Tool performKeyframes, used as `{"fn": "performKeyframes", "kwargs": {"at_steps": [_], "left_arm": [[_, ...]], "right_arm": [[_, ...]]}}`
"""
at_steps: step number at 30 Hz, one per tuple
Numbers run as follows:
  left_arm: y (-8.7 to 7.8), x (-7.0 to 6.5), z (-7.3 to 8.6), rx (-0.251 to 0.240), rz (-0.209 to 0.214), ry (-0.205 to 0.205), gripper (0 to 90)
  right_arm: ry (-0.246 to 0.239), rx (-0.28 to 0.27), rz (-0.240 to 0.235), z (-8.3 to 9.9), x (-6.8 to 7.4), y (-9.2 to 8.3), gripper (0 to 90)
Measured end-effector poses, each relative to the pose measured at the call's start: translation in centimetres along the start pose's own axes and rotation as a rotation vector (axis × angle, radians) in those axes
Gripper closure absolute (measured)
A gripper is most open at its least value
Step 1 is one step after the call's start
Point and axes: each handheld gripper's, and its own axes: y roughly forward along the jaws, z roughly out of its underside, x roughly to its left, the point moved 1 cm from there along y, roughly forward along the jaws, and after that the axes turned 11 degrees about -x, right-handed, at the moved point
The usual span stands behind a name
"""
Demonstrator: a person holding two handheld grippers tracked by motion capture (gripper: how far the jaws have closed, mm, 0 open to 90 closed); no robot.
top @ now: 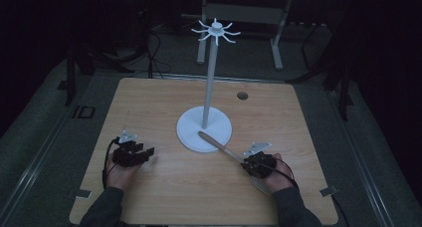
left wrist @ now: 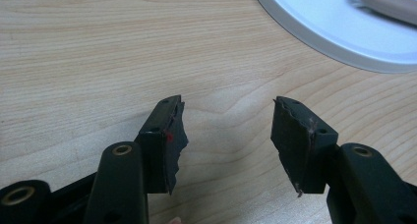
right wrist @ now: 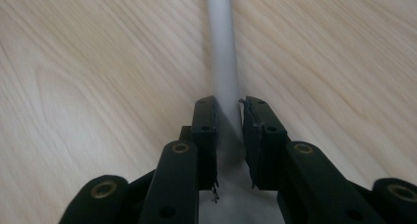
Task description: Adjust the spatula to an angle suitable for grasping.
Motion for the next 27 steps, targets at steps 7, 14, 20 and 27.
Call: {"fn": "performKeyframes", "kwargs": {"at_steps": [7, 14, 20, 27], "left_arm": [[0.0, 0.0, 0.0, 0.003, 0.002, 0.005, 46.2], [0.0, 0.0, 0.0, 0.002, 0.003, 0.004, 46.2], [0.1, -0.1, 0.0, 0.005, 0.005, 0.006, 46.2], [0.0, 0.0, 0.0, 0.0, 0.006, 0.002, 46.2]], "right_arm": [[0.016, 0.016, 0.018, 1.0, -0.7, -1.2, 72.0], [0.023, 0.004, 0.027, -1.9, -1.0, -1.8, 66.8], [0.047, 0.0, 0.004, -3.9, -1.1, -0.9, 60.7], [0.02, 0.055, -0.014, -5.5, -0.9, 1.2, 59.4]]}}
